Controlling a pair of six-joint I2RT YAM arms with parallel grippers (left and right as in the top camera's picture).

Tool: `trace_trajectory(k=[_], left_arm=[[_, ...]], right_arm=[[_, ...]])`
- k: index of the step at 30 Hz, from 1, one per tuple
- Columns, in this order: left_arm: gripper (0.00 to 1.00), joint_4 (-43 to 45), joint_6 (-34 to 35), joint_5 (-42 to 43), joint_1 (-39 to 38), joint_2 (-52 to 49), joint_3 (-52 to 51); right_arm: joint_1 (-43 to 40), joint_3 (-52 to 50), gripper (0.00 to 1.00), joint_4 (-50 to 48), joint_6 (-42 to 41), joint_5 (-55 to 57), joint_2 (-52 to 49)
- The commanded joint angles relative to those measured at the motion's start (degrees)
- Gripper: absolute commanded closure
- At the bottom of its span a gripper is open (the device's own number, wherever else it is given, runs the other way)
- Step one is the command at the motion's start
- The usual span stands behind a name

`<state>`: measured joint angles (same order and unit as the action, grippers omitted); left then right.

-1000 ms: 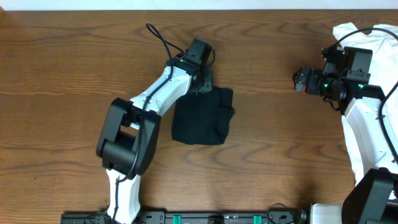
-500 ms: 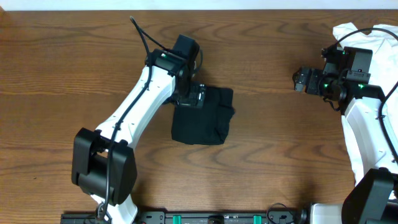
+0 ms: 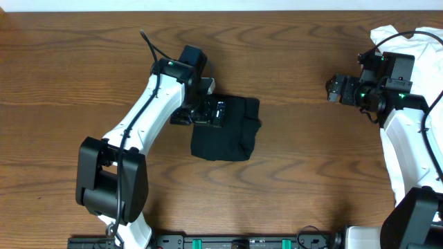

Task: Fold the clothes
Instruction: 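Press down on the bundle's top with the left gripper to flatten it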

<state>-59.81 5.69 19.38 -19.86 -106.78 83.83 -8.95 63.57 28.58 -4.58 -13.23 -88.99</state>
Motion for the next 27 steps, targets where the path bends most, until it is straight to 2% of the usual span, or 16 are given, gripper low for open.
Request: trace_trajectory(k=[1, 10, 27], left_arm=[[0.02, 1.2, -1.7, 5.4, 0.5, -1.8, -2.3], [0.02, 6.3, -0.9, 7.0, 0.4, -6.1, -7.0], [0.01, 7.5, -0.7, 7.2, -4.0, -10.0, -7.2]], right_arm=[[-0.1, 0.0, 0.01, 0.0, -0.5, 0.2, -0.4], [-0.1, 0.0, 0.01, 0.0, -0.5, 0.2, -0.4], [-0.1, 0.0, 0.01, 0.0, -0.5, 0.2, -0.4]])
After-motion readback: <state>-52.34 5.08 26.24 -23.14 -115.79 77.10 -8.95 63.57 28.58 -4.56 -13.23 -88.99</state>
